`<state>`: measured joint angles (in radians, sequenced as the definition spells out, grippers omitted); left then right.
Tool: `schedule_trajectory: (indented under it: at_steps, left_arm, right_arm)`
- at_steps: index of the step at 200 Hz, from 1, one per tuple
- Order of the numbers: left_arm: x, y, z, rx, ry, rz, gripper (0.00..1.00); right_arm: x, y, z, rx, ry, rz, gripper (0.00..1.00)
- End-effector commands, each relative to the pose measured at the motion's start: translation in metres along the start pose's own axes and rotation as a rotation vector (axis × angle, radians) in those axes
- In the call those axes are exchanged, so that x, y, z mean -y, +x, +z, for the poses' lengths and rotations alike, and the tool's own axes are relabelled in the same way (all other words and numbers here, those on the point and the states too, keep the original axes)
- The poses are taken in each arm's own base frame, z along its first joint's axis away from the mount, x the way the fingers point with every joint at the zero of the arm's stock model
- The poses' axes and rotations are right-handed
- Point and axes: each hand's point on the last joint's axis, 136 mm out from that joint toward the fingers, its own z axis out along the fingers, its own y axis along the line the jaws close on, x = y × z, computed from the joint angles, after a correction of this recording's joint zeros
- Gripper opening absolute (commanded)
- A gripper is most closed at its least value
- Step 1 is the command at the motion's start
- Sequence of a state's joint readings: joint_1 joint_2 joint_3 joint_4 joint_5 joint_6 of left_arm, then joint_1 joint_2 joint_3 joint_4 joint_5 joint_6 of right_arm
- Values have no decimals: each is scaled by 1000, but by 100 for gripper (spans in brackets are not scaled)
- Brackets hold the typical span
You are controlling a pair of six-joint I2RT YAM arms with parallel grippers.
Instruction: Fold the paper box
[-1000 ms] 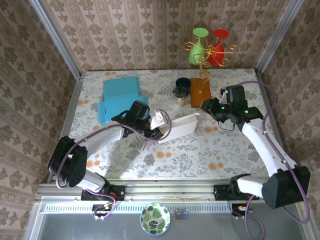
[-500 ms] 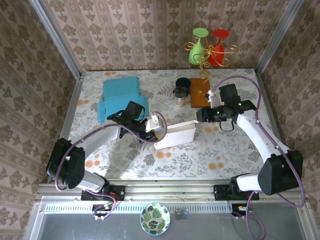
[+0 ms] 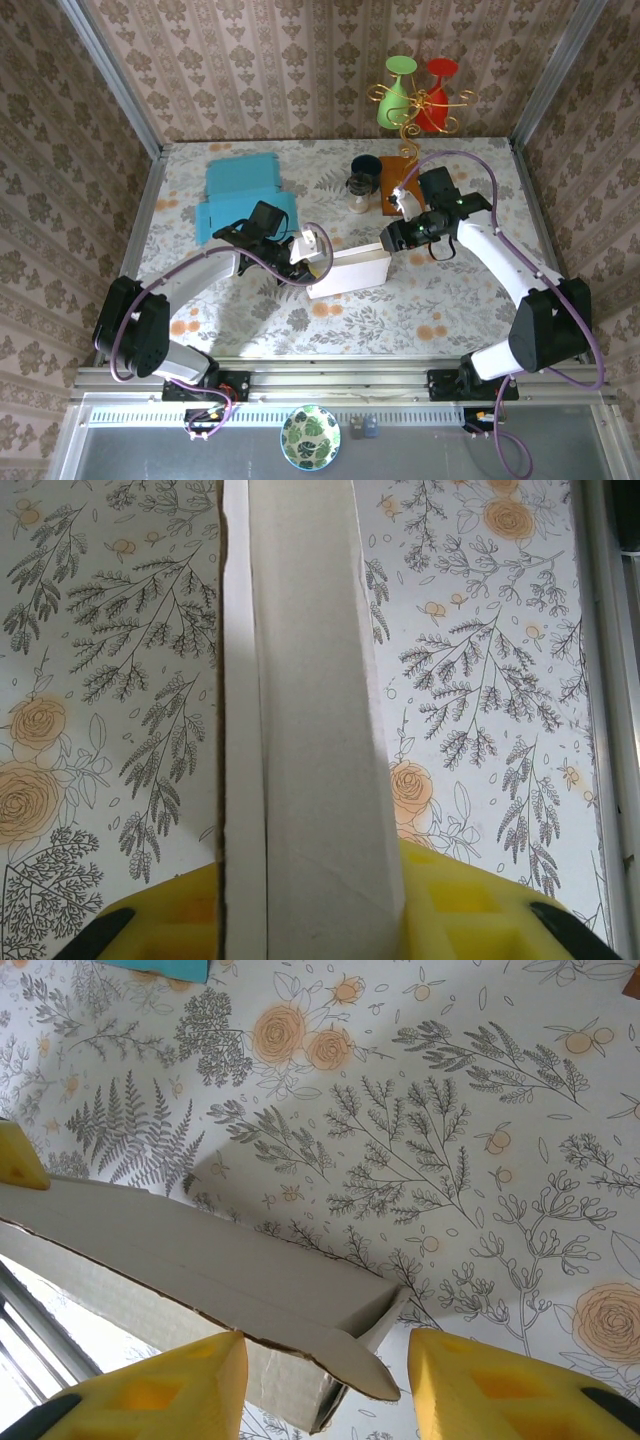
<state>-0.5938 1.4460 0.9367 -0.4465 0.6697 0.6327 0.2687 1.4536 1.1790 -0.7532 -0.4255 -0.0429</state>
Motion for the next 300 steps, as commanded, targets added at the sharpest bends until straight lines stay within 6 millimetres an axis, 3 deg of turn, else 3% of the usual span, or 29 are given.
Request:
schedule_trajectory:
  at_steps: [1,84,163,212,234,300]
  left_arm:
    - [0,-4,-3,6,22,8,28]
    - [-1,-2,-2,6,20,-2,28]
    - [0,-5,-3,12,26,-3,28]
    - [-3,-6,-2,16,16,-13,26]
    - [-8,-3,-1,7,-12,-35,20]
    - [-12,2,2,14,-38,-87,20]
  right_arm:
    - [-3,3,1,-34,7,-29,45]
    - [-1,9,-6,-32,48,-27,26]
    - [1,5,-5,-31,106,-55,18]
    - [4,4,-6,-43,157,-73,0]
    - [4,3,-10,-31,181,-75,0]
    - [3,13,-5,-6,191,-20,0]
